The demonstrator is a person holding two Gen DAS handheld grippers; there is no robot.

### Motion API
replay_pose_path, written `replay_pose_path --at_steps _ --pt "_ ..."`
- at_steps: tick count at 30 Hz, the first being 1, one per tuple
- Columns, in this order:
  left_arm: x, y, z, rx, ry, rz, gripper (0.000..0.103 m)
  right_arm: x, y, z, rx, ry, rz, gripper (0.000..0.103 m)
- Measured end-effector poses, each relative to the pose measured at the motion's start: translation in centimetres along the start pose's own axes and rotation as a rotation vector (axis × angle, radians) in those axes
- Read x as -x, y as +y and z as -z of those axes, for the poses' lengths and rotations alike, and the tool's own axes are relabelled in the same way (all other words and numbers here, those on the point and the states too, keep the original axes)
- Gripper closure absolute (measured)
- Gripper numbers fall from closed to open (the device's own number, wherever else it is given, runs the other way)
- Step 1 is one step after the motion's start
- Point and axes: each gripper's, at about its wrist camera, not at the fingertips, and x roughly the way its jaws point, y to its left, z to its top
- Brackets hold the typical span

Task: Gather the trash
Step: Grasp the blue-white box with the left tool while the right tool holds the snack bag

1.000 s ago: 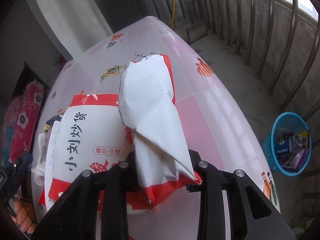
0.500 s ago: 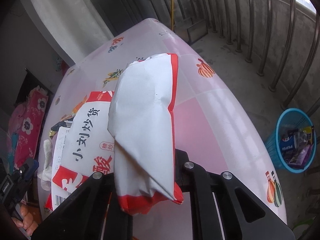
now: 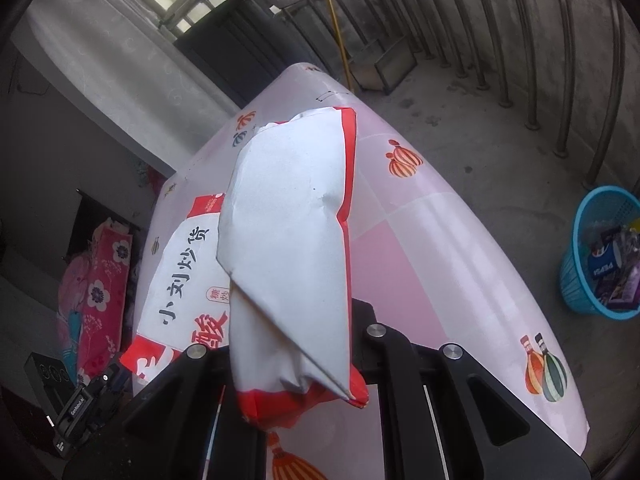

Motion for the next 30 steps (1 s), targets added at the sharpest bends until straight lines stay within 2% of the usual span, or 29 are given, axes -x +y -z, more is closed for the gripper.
replay_pose_path --at_steps 30 --pt "0.3 0.2 0.0 0.009 -0.002 0.013 0.08 1.0 -1.8 -0.2 -0.055 -0.017 -0.046 0.094"
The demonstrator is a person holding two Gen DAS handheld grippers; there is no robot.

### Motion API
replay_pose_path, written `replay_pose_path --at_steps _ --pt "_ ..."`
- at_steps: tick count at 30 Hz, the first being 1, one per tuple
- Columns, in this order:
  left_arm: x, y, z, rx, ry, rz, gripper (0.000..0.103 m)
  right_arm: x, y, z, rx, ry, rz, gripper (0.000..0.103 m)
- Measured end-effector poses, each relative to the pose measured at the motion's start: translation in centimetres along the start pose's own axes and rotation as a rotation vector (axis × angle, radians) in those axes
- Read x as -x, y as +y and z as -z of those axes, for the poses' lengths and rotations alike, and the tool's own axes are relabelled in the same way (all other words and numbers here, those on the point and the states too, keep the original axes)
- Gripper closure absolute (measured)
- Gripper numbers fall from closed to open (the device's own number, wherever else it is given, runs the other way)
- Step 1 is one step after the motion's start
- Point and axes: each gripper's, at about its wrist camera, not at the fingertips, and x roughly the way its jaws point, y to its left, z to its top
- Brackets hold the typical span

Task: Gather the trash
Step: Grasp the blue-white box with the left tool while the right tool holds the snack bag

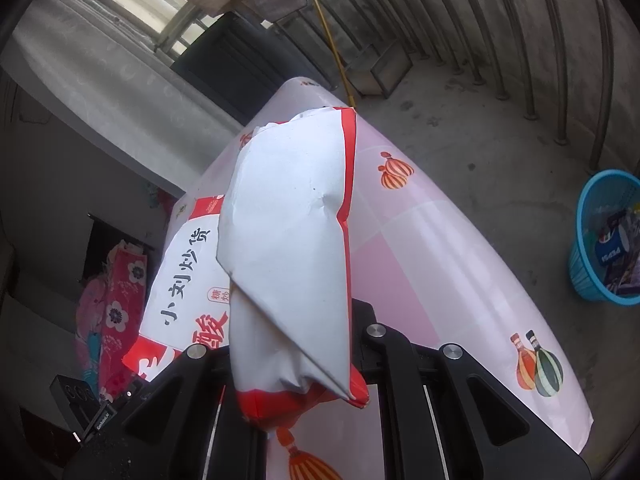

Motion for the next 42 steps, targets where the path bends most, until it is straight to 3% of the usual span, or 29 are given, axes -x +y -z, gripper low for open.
replay_pose_path --at_steps 8,12,19,30,34,37,42 --pt "2.2 0.0 -0.1 0.005 -0.05 0.02 0.08 0.8 -0.2 0.0 -0.016 -0.027 -0.025 0.094" --pt "4.1 -0.5 -0.1 -0.008 -0.065 0.095 0.08 1.3 -0.7 0.9 -0.022 -0.031 -0.03 0.094" --pt "2.6 -3.2 1.6 -0.011 0.094 0.283 0.08 0.9 -2.7 1.9 -0.068 -0.004 -0.031 0.094" --pt "-4.2 -4.5 2.9 -0.01 0.253 0.162 0.069 -0.4 -3.0 1.5 -0.089 0.044 -0.051 0.094" --pt "-5.5 -4.9 2.9 -0.023 0.273 0.127 0.062 -0.7 -3.4 0.9 -0.099 0.047 -0.051 0.094" --pt "-6.5 -5.1 2.9 -0.033 0.302 0.08 0.061 -0.7 -3.5 1.0 -0.103 0.047 -0.053 0.094" --pt "-7.4 -5.1 3.1 -0.026 0.339 0.07 0.06 -0.7 -3.9 1.7 -0.118 0.051 -0.054 0.094"
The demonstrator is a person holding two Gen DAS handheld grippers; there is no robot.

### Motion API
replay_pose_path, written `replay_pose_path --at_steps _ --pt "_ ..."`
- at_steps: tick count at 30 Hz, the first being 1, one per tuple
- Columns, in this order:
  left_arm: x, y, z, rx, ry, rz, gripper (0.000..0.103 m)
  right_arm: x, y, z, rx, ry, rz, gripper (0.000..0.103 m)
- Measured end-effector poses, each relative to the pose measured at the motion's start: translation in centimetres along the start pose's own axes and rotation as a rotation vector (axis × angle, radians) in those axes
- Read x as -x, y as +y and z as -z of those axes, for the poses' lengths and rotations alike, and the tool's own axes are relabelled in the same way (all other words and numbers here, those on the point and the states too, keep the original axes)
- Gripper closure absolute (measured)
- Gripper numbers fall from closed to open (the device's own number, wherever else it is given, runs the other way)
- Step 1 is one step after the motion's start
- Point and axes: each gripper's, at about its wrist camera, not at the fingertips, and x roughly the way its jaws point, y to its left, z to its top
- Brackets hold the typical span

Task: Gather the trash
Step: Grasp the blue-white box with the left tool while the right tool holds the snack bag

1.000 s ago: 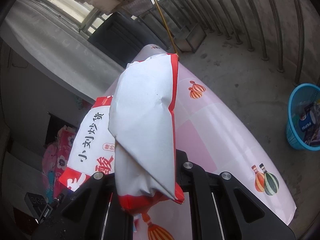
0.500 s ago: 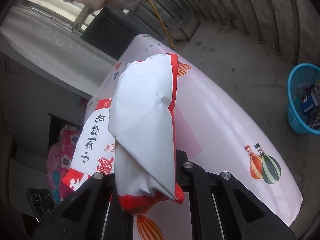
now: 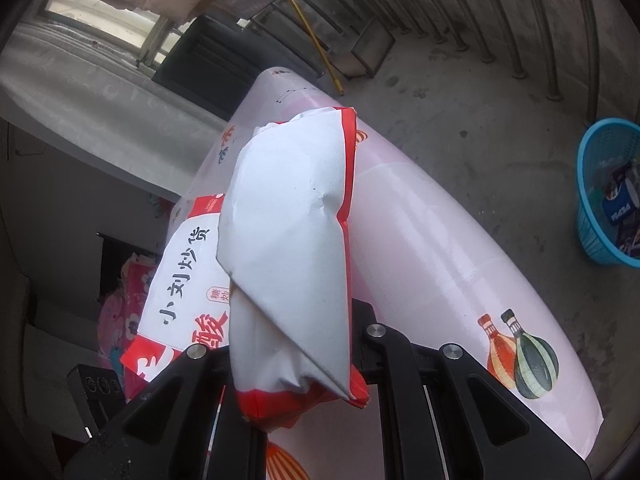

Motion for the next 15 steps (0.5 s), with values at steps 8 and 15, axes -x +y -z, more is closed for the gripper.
replay_pose_path --at_steps 8,15 --pt "-0.91 0.03 -0.34 0.036 0.026 0.025 0.06 0.05 0.07 0.11 -0.011 0.003 0.001 0.094" --pt "-0.54 0.02 -0.21 0.038 0.005 0.051 0.077 0.13 0.18 0.11 -0.013 -0.003 0.002 0.094"
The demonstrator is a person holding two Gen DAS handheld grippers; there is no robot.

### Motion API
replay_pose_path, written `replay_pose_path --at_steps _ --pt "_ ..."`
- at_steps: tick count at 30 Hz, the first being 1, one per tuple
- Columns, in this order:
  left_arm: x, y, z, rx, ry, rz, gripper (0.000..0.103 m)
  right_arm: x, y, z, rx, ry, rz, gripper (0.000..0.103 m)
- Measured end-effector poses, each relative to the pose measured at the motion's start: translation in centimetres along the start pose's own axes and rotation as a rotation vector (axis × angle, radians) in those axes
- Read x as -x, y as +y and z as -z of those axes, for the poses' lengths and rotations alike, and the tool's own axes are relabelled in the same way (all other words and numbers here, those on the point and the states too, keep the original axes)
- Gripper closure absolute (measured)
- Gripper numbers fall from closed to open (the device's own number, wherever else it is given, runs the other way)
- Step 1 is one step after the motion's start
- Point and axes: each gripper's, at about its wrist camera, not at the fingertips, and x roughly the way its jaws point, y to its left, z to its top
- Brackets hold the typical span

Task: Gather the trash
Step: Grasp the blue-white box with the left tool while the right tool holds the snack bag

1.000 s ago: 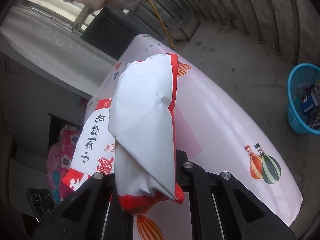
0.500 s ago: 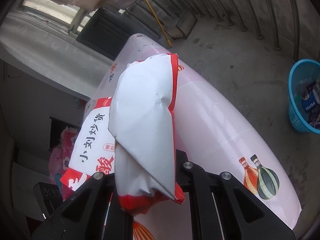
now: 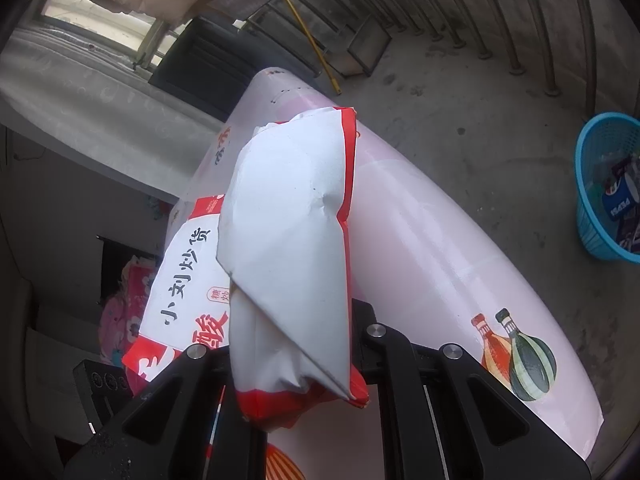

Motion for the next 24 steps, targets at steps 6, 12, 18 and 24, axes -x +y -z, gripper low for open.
replay_pose_path --at_steps 6,12,18,24 --pt "1.0 -0.7 0.0 -0.037 -0.045 0.019 0.09 0.2 0.1 0.1 0.005 -0.006 -0.004 0.094" --pt "1.0 -2.2 -0.4 -0.09 -0.063 -0.038 0.06 0.6 -0.3 0.1 0.005 -0.022 -0.009 0.094" --pt "-1.6 -5.2 -1.1 -0.21 -0.04 -0.178 0.033 1.5 -1.4 0.1 -0.025 -0.053 -0.008 0.094" --pt "-5.2 -6.4 -0.8 -0.252 -0.002 -0.34 0.023 3.1 -3.4 -0.6 -0.069 -0.106 0.006 0.094"
